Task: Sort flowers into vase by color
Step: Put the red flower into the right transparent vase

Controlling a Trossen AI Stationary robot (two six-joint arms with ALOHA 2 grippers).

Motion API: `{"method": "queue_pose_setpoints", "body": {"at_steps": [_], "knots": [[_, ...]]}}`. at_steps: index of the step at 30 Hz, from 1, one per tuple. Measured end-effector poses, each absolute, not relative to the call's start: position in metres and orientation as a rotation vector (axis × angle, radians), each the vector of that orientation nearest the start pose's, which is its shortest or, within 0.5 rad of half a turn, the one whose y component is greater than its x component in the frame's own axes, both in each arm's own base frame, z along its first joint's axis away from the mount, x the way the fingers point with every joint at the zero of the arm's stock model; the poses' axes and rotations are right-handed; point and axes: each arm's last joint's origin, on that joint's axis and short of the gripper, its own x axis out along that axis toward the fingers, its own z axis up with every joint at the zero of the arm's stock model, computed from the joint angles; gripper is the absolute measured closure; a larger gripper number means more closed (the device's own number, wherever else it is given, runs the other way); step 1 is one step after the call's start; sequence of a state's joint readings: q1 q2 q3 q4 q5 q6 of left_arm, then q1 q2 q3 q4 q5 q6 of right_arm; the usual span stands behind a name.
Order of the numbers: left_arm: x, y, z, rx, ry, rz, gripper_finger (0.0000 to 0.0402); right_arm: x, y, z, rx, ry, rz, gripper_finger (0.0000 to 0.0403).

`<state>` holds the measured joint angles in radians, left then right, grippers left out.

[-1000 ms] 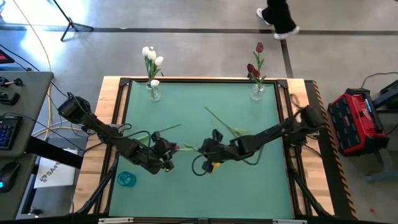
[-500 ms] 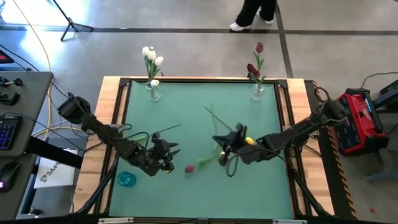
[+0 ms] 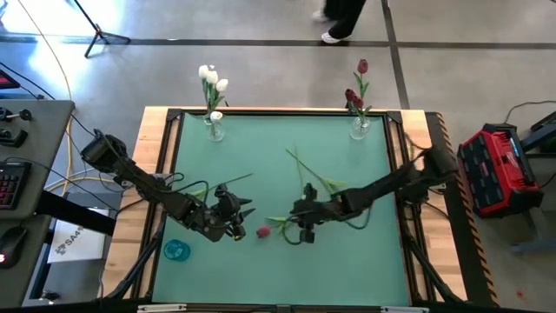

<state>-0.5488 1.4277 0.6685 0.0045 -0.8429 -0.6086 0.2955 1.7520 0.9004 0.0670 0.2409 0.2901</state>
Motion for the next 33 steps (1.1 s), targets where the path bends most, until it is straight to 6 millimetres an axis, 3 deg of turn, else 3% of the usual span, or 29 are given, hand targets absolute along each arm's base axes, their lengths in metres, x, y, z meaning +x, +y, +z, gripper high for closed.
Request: {"method": "queue_pose_setpoints", "body": {"at_steps": [4, 10, 14, 22, 27, 33], "knots": [[0.237, -0.119, 0.179, -0.099, 0.478, 0.433, 0.0280, 0.338, 0.093, 0.125, 0.005, 0.910, -0.038, 0.0238], [0.236, -0.119, 0.178, -0.094, 0.493, 0.427, 0.0280, 0.350, 0.095, 0.123, -0.054, 0.995, -0.019, 0.0206], [0.237, -0.118, 0.178, -0.109, 0.491, 0.434, 0.0280, 0.355, 0.088, 0.126, -0.027, 1.005, -0.011, 0.0240], [0.236, -0.116, 0.177, -0.098, 0.506, 0.441, 0.0280, 0.356, 0.077, 0.126, 0.017, 1.036, -0.001, 0.0390], [0.233, -0.114, 0.173, -0.101, 0.541, 0.465, 0.0280, 0.357, 0.078, 0.133, 0.110, 1.001, -0.034, 0.0382], [0.228, -0.110, 0.169, -0.110, 0.570, 0.521, 0.0280, 0.354, 0.074, 0.165, 0.180, 0.867, -0.151, 0.0397]]}}
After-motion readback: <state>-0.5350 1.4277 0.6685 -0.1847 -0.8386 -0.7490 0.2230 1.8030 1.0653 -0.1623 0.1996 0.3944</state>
